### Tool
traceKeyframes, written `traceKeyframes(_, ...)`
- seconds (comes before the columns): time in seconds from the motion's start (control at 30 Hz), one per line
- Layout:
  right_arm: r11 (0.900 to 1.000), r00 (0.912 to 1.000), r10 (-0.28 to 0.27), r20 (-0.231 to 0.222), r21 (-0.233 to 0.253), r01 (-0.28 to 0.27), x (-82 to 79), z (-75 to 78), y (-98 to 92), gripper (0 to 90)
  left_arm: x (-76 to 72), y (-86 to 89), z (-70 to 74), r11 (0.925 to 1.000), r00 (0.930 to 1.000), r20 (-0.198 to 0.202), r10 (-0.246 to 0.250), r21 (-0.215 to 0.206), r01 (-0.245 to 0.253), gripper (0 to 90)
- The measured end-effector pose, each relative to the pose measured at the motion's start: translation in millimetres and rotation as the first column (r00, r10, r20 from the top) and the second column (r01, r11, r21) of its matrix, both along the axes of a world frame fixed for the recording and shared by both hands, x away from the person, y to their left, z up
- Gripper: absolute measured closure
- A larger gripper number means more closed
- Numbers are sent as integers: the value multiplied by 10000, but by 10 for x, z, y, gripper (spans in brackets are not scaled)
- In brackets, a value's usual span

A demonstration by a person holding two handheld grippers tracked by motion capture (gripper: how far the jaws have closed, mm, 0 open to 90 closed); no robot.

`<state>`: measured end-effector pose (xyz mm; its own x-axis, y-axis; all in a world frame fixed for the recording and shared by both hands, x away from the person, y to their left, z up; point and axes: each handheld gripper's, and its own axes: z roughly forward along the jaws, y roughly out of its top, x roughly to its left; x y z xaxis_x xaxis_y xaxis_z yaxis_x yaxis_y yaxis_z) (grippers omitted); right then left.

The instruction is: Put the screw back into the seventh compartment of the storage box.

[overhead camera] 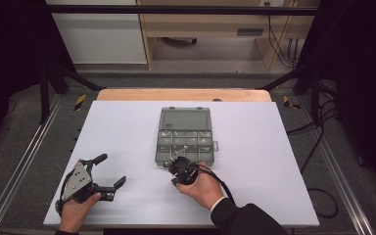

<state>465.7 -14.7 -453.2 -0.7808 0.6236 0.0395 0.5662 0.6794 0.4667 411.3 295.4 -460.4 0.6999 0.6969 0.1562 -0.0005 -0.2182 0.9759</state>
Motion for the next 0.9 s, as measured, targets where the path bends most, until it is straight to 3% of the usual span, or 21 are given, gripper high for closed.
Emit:
traceKeyframes(0.73,9997,10000,15,-57,-256,-17,45,-18,-35,877,0,2,0,10000,10000,0,9,0,-9,10)
traceKeyframes(0.9,9999,9999,-157,33,6,157,45,41,-86,877,0,0,0,10000,10000,-2,-9,-13,9,9)
